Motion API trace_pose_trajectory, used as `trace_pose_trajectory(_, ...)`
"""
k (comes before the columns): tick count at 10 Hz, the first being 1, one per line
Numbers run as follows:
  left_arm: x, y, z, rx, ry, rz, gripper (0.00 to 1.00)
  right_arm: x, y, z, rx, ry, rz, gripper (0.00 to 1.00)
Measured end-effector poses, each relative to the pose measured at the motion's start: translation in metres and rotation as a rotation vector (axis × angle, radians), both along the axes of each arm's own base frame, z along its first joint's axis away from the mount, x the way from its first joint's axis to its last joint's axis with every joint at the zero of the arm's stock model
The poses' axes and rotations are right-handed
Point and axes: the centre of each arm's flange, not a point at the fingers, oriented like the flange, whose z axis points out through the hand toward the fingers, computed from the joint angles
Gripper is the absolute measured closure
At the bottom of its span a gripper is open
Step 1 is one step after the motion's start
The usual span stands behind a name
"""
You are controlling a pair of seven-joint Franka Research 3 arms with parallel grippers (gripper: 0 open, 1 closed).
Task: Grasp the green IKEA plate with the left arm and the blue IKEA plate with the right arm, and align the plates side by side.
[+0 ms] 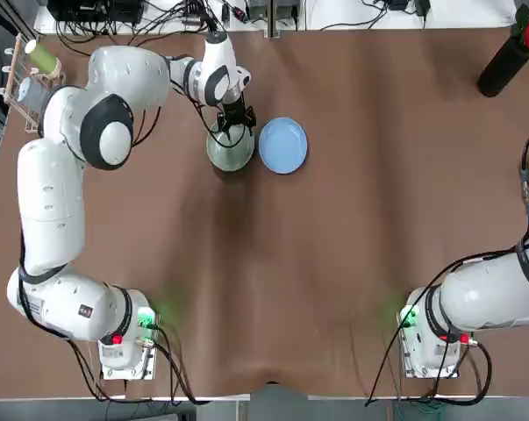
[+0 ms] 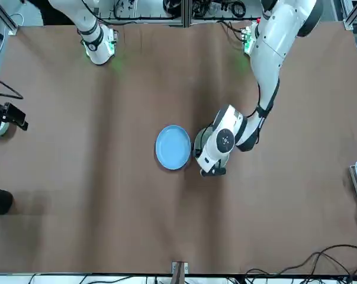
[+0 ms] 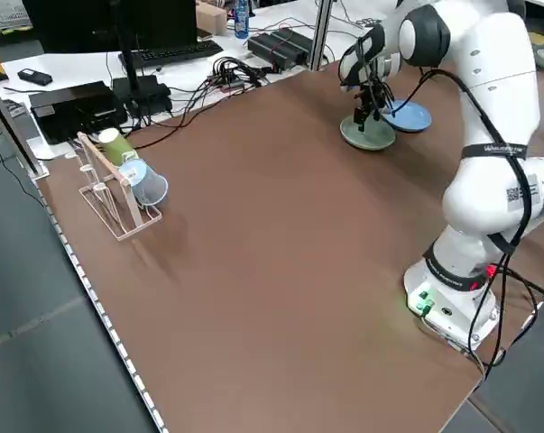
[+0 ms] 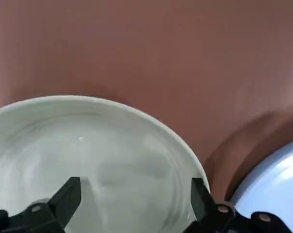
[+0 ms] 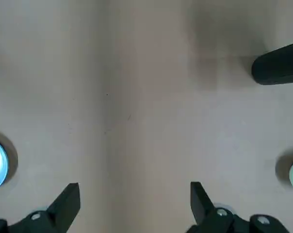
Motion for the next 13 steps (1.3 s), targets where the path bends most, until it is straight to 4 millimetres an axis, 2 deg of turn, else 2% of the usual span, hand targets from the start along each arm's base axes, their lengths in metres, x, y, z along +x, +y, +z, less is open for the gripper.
trace_pose_trajectory(7, 0.005, 0.0, -0.002, -0.005, -0.007, 0.006, 0.0, 0.0, 0.0, 0.0, 0.0, -0.001, 0.0, 0.0)
trace_pose_trajectory(13, -0.002, -0.013, -0.001, -0.004, -0.008, 0.001, 0.0, 0.0, 0.0, 0.0, 0.0, -0.002, 0.0, 0.0)
